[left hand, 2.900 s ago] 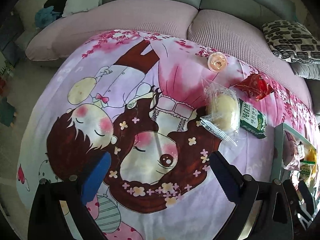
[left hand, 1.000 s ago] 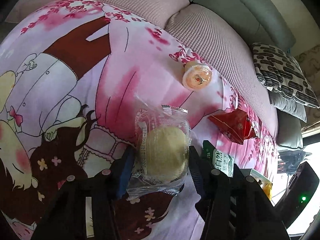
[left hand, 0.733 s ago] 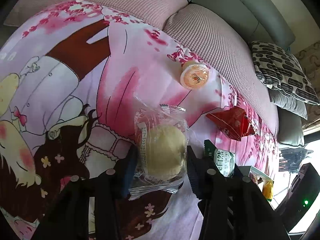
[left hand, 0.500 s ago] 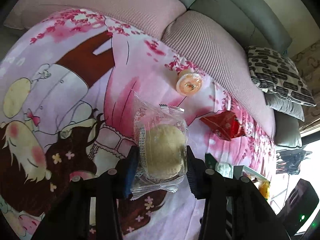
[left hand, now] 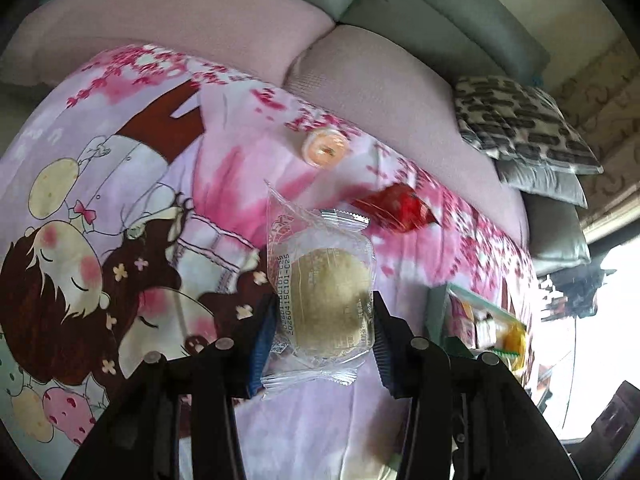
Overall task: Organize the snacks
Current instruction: 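Carry the bun and biscuit box into the tray and open both tools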
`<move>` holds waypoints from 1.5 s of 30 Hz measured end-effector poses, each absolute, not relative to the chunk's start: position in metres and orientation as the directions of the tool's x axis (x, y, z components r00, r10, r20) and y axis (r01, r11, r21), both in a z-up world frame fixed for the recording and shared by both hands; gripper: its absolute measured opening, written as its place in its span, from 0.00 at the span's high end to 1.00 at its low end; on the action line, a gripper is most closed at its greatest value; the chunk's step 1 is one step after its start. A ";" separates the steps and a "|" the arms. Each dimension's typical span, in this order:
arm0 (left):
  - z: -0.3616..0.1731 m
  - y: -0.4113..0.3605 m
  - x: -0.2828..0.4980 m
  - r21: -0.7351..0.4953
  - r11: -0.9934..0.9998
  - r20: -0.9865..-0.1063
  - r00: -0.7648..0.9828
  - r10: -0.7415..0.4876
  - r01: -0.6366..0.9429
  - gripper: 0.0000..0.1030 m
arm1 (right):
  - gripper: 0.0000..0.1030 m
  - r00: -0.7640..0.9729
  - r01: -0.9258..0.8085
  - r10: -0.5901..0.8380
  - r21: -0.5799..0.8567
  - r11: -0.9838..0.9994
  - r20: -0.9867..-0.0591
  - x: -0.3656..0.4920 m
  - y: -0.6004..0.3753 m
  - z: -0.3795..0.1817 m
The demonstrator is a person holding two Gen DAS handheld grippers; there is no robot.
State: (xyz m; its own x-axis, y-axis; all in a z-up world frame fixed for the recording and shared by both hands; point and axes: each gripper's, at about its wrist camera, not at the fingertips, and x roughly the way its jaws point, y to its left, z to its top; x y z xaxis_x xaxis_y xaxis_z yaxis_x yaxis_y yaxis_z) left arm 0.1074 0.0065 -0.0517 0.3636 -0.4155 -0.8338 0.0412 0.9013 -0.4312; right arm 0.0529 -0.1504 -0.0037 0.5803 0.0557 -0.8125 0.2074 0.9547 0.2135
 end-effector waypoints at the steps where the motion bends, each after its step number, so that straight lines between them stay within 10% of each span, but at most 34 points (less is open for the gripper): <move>1: -0.049 0.003 0.105 -0.431 0.901 -0.831 0.365 -0.420 0.055 0.55 | 0.36 0.584 0.216 0.052 0.216 0.952 -0.810 0.048 -0.153 -0.001; 45: -0.039 -0.219 0.039 -0.398 0.735 -0.758 0.255 -0.600 0.548 0.55 | 0.36 0.466 0.726 -0.206 0.239 0.645 -0.860 -0.063 -0.391 -0.035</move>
State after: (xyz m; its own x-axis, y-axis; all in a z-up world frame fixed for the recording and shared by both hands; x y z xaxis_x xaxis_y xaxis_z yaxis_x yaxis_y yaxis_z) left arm 0.0387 -0.2192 -0.0390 0.2550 -0.6002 -0.7581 0.5485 0.7355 -0.3978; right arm -0.0629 -0.3905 -0.0352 0.4660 -0.2062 -0.8604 0.7260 0.6450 0.2386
